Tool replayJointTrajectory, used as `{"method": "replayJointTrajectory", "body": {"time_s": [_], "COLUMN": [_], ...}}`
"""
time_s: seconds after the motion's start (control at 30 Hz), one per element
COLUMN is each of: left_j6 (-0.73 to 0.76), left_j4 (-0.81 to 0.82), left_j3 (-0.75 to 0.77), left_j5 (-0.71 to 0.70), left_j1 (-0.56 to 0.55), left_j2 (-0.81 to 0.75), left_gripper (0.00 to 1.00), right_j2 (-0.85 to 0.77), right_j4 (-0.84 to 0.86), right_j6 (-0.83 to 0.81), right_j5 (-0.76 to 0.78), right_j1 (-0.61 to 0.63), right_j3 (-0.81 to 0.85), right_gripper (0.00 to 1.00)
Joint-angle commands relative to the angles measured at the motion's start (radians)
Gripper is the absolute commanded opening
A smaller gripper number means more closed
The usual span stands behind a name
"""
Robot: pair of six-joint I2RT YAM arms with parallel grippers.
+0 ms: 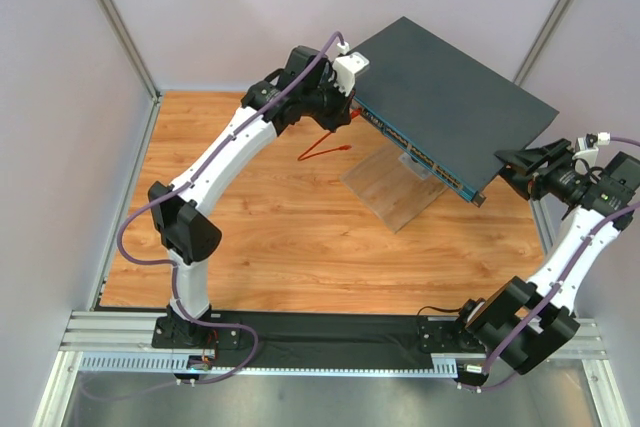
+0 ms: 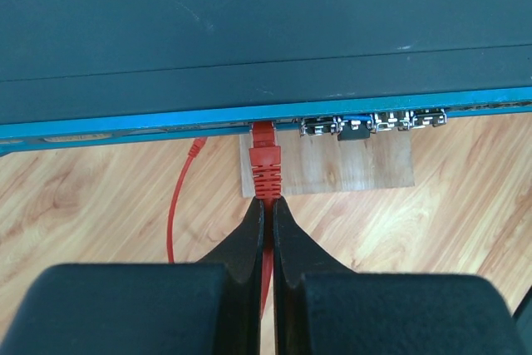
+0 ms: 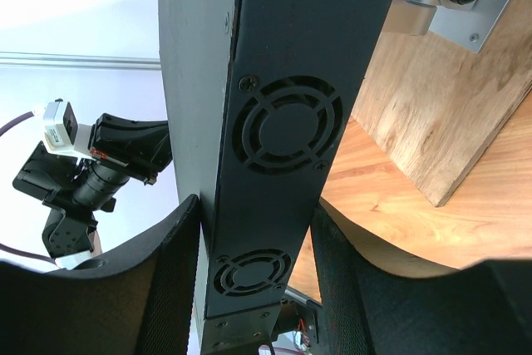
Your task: Insert the plug into the switch port
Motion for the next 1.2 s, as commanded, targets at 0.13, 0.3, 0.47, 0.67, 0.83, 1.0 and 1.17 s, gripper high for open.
{"method": "replayJointTrajectory", "body": {"time_s": [0.13, 0.3, 0.47, 0.67, 0.83, 1.0, 1.17], "left_j6": [-0.028, -0.001, 0.015, 0.002, 0.006, -0.010, -0.042], "left_j4": [0.351, 0.290, 0.233, 0.061, 0.007, -0.049, -0.076], "left_j3": [0.085, 0.027, -0.109, -0.221, -0.370, -0.462, -0.549], "left_j5": [0.060, 0.058, 0.058, 0.090, 0.112, 0.200, 0.309], "left_j1": [-0.024, -0.021, -0.014, 0.012, 0.055, 0.155, 0.269], "left_j2": [0.099, 0.037, -0.096, -0.214, -0.349, -0.458, -0.549], "left_gripper": [0.00, 0.12, 0.26, 0.43, 0.69, 0.93, 1.00], "right_j2": [0.046, 0.055, 0.063, 0.074, 0.080, 0.080, 0.068], "right_j4": [0.008, -0.030, -0.061, -0.098, -0.147, -0.231, -0.364], "right_j6": [-0.086, -0.118, -0.161, -0.206, -0.250, -0.331, -0.454], "right_j5": [0.115, 0.112, 0.114, 0.123, 0.124, 0.129, 0.218], "right_j1": [0.005, 0.005, 0.003, 0.002, -0.005, -0.026, -0.058], "right_j3": [0.034, 0.077, 0.111, 0.152, 0.189, 0.244, 0.318], "right_gripper": [0.00, 0.00, 0.03, 0.14, 0.41, 0.82, 1.00]}}
